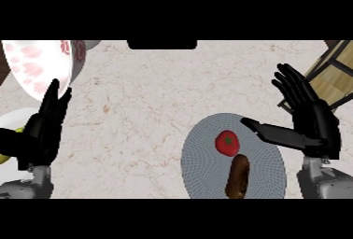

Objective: Pick the tomato from the placemat and place it in the tiered shelf

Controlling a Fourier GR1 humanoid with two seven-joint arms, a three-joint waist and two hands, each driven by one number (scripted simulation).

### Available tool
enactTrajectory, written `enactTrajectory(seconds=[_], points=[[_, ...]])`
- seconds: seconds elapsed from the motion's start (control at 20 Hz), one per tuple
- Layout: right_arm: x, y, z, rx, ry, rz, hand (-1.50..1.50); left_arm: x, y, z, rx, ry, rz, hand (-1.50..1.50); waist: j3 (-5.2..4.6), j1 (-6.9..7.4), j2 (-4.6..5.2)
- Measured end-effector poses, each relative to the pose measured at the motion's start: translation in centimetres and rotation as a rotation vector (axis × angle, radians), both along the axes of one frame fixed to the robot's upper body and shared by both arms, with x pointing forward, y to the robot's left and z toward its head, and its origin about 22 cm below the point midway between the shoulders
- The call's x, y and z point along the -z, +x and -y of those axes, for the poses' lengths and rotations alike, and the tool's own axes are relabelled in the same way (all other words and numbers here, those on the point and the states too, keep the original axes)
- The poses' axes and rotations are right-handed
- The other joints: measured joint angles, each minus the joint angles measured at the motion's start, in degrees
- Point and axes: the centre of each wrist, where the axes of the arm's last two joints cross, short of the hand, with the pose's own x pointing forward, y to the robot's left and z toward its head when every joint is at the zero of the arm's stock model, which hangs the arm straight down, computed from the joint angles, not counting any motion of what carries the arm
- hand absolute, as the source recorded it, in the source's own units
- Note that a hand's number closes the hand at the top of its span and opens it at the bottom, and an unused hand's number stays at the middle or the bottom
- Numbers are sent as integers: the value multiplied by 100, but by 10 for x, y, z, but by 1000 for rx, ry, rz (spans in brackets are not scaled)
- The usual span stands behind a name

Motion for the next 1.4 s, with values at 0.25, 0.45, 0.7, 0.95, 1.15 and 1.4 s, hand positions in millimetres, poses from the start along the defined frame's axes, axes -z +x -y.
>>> enactTrajectory(seconds=[0.25,0.45,0.7,0.95,1.15,1.4], points=[[-34,-12,-6,-150,-268,-122,-150,-1,-2,0,-7,3,3,0,-13,-4,-13],[-57,-16,-16,-191,-535,-225,-150,-1,-1,2,-2,6,3,0,-23,21,-12],[-77,-13,-45,-170,-840,-360,-150,1,0,8,13,7,2,0,-28,102,5],[-72,-5,-84,-155,-968,-429,-150,1,4,9,19,6,8,0,-16,109,21],[-66,1,-105,-147,-1034,-454,-150,4,3,8,11,5,6,0,-10,92,22],[-43,9,-121,-128,-1155,-522,-150,1,3,8,12,1,7,0,-7,89,19]])
